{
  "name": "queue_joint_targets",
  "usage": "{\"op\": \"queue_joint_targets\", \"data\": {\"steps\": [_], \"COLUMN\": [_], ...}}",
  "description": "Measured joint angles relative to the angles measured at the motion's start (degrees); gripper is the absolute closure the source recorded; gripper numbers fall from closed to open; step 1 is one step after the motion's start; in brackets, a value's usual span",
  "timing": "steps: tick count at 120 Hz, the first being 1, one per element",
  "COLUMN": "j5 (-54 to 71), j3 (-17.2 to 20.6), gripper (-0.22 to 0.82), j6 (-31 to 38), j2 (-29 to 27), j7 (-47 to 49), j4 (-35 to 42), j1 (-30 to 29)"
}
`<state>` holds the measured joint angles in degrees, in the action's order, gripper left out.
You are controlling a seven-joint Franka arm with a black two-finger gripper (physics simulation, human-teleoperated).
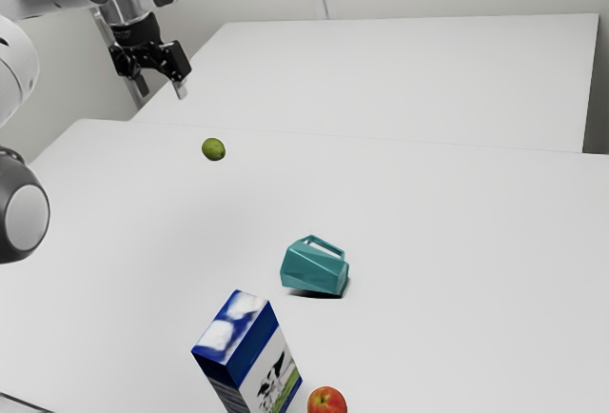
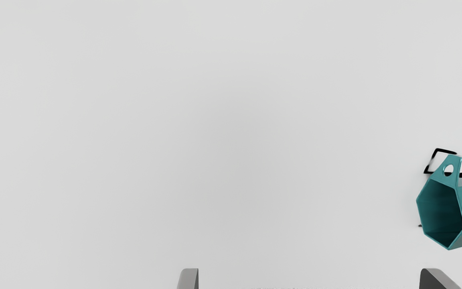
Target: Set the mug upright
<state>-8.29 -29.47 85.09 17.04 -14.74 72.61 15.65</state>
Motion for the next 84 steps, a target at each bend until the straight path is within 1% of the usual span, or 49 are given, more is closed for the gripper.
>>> {"op": "queue_joint_targets", "data": {"steps": [25, 33, 42, 58, 71, 84], "j5": [0.0, 0.4, 0.2, -4.9, -10.0, -15.3], "j3": [0.4, 1.8, 2.8, 3.2, 3.2, 3.2], "gripper": [0.0, 0.0, 0.0, 0.0, 0.0, 0.0], "j6": [-1.7, -1.9, 0.0, 5.2, 9.2, 13.9], "j2": [-1.0, -2.7, -6.1, -12.2, -15.1, -15.8], "j7": [-0.9, -0.9, -0.7, -0.5, -0.5, -1.4], "j4": [0.4, 2.3, 10.2, 25.4, 34.0, 40.9], "j1": [0.0, 0.1, 0.6, 0.3, 0.1, -0.2]}}
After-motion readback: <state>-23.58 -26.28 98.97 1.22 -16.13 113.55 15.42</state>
